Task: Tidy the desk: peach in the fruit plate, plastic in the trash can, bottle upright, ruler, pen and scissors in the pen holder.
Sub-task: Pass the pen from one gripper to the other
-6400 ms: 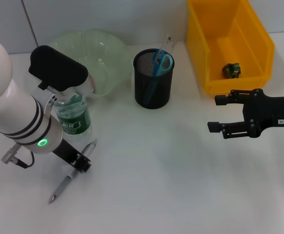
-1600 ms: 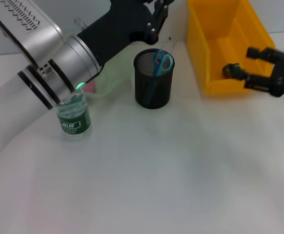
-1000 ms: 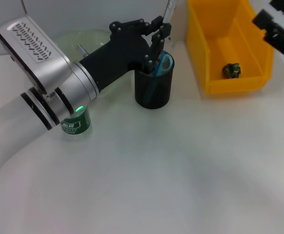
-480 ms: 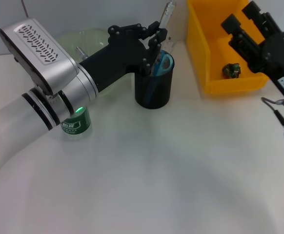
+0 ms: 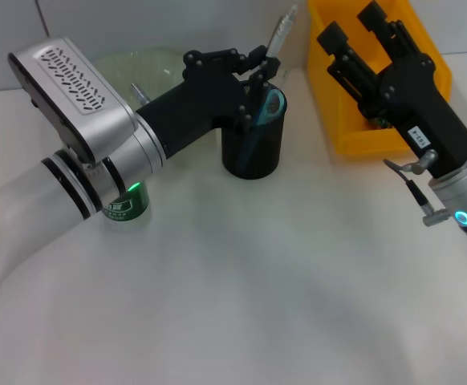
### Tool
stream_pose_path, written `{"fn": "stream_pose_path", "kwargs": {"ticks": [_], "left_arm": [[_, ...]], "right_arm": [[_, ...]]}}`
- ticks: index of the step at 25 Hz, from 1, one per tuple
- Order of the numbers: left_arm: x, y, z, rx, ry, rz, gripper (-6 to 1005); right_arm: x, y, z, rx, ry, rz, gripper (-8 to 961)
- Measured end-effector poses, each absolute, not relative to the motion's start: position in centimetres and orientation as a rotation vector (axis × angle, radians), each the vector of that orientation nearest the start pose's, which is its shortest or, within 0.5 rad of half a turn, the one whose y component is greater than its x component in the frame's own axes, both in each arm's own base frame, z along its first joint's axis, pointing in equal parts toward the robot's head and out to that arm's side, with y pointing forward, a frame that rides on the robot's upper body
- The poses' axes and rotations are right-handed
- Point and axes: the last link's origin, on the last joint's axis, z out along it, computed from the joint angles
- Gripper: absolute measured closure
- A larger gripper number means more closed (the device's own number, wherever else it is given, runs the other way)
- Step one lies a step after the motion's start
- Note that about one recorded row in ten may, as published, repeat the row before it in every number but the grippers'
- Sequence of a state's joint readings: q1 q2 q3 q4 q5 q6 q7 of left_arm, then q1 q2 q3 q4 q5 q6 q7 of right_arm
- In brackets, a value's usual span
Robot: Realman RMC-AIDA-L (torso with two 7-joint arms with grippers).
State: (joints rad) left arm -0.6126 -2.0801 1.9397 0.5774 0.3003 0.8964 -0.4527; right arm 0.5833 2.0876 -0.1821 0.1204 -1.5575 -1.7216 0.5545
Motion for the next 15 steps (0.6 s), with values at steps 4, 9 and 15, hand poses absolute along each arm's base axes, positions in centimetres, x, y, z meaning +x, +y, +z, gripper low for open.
{"fn": "stream_pose_path", "kwargs": {"ticks": [4, 9, 15], "left_arm": [[-14.2, 37.3, -8.8, -2.323, 0.010, -0.906, 826], [-14.3, 37.1, -9.0, -2.330, 0.026, -0.895, 825], [-14.4, 37.1, -9.0, -2.332, 0.022, -0.892, 823]], "right_arm": [[22.2, 32.1, -2.8, -1.829, 0.413, 1.443, 136], [21.7, 32.6, -3.3, -1.845, 0.434, 1.432, 136], [21.8, 32.8, -3.4, -1.850, 0.444, 1.418, 136]]}}
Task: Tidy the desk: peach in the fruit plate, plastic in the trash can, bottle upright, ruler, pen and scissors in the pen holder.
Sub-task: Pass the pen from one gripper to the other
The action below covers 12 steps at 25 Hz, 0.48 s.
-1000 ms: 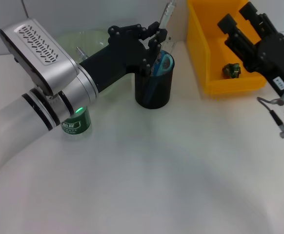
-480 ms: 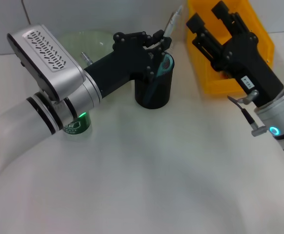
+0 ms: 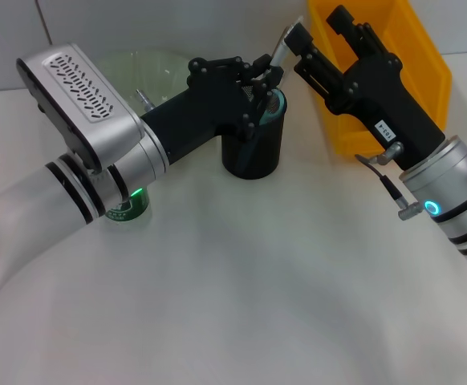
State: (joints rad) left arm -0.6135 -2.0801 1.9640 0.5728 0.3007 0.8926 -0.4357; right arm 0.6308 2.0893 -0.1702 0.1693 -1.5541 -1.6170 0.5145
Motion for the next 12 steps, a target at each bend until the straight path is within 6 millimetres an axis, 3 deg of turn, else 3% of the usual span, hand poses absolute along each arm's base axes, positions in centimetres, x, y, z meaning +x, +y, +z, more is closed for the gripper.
{"fn": "stream_pose_path", "kwargs": {"ticks": [12], "left_arm": [[-14.14, 37.08, -9.14, -2.338, 0.019, -0.897, 820]], "right_arm": [[21.30, 33.49, -4.26, -1.908, 0.459, 1.379, 191]]}}
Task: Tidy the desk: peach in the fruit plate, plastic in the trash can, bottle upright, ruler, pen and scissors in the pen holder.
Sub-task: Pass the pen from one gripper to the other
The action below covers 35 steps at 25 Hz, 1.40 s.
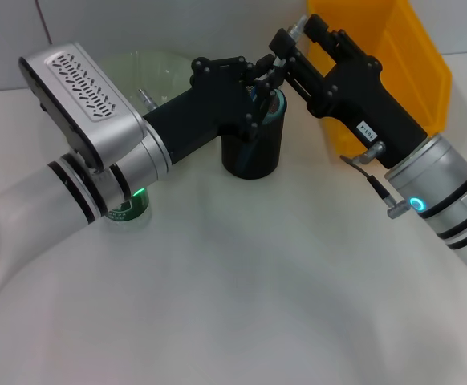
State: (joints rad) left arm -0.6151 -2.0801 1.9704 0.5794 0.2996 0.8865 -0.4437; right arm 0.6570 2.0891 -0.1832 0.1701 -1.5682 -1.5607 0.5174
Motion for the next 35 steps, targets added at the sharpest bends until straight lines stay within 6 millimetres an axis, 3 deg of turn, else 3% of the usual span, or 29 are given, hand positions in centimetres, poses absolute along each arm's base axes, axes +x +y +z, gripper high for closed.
{"fn": "stream_pose_path", "kwargs": {"ticks": [2, 7, 13, 19, 32, 35], "left_arm": [[-14.14, 37.08, -9.14, -2.338, 0.019, -0.897, 819], [-14.13, 37.06, -9.16, -2.339, 0.017, -0.898, 818], [-14.11, 37.05, -9.12, -2.337, 0.012, -0.904, 816], [-14.15, 37.03, -9.13, -2.339, 0.000, -0.908, 815], [-14.16, 36.97, -9.14, -2.340, 0.000, -0.911, 811], [-14.12, 36.94, -9.18, -2.343, 0.002, -0.912, 811]], "right_arm": [[21.27, 33.53, -4.29, -1.917, 0.458, 1.377, 205], [21.22, 33.71, -4.39, -1.925, 0.463, 1.368, 358], [21.27, 33.94, -4.56, -1.930, 0.477, 1.352, 356], [21.20, 33.91, -4.56, -1.931, 0.477, 1.359, 461], [21.15, 33.92, -4.53, -1.930, 0.476, 1.362, 534], [21.14, 33.92, -4.52, -1.930, 0.476, 1.363, 624]]}}
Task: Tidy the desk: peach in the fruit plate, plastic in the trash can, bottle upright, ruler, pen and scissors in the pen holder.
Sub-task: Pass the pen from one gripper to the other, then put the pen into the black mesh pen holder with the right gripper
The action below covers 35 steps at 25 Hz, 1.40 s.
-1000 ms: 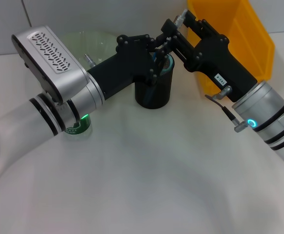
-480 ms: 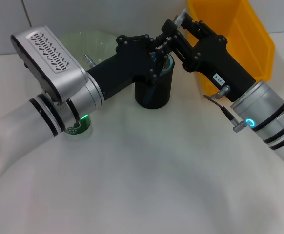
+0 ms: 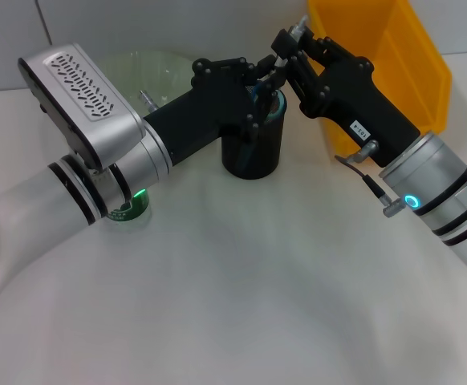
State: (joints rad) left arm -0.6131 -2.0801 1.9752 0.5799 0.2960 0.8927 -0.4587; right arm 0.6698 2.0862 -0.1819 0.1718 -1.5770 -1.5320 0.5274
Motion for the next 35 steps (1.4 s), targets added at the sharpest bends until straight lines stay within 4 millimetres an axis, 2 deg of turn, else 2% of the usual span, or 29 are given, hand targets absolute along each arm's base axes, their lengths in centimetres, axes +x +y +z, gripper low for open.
{"fn": "stream_pose_path", "kwargs": {"ticks": [2, 14, 19, 25, 28, 35], "left_arm": [[-14.09, 36.93, -9.19, -2.344, 0.003, -0.912, 810], [-14.03, 36.91, -9.27, -2.349, -0.001, -0.913, 807], [-13.94, 36.81, -9.28, -2.352, -0.003, -0.924, 806], [-13.92, 36.61, -9.23, -2.351, 0.002, -0.940, 804], [-13.88, 36.58, -9.21, -2.351, 0.002, -0.944, 615], [-14.08, 36.35, -9.31, -2.356, -0.003, -0.944, 464]], "right_arm": [[21.14, 33.97, -4.49, -1.927, 0.477, 1.363, 684], [21.21, 33.99, -4.56, -1.934, 0.477, 1.354, 705], [21.27, 33.90, -4.46, -1.929, 0.470, 1.355, 799], [21.29, 33.80, -4.30, -1.922, 0.459, 1.362, 802], [21.30, 33.81, -4.28, -1.921, 0.457, 1.361, 806], [21.46, 33.94, -3.93, -1.904, 0.447, 1.359, 815]]}}
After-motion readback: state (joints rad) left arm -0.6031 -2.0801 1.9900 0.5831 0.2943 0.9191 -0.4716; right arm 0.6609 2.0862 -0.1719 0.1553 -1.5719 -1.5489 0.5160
